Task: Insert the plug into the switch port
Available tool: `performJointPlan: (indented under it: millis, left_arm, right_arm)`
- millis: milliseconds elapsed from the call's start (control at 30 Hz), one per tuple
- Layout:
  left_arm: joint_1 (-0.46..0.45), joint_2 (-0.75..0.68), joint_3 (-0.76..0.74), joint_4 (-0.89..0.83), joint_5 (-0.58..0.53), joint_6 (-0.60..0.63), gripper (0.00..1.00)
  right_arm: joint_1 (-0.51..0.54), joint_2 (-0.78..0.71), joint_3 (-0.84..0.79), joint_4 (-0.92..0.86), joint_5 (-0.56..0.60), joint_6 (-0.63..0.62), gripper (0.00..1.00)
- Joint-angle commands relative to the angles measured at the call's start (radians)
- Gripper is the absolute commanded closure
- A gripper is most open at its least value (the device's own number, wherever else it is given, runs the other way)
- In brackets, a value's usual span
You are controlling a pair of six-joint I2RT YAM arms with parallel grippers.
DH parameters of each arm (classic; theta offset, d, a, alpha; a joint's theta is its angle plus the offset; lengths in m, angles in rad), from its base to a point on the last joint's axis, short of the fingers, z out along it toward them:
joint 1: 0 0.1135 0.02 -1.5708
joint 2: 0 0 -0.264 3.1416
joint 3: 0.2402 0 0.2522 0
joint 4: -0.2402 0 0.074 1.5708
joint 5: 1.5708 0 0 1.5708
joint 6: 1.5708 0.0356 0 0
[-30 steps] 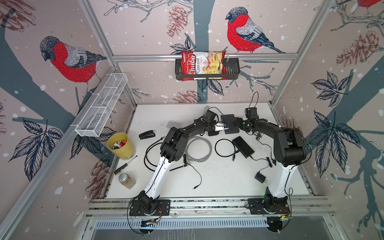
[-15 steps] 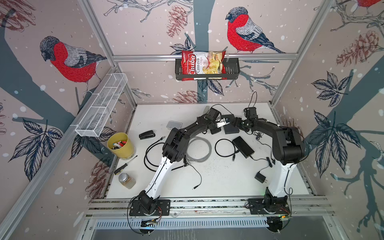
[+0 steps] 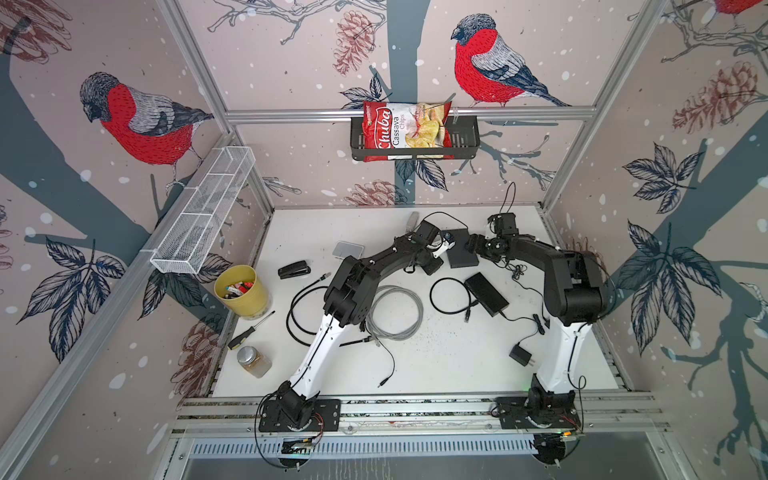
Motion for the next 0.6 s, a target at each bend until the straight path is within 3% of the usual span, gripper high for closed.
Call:
performJointPlan:
  millis: [0,567]
  left_arm:
    - [-0.011,0.002,-0.002,0.039,0.025,-0.025,0.94]
    - [-0.026,0.012,0.0,0.13,0.019,0.065,0.95]
  right_arm:
    - [0.002,0.026,0.022,-0.051,-0.001,-0.061,0.23]
    - [-0.019,0.104,0.094,-0.08,-0.08,-0.165,0.26]
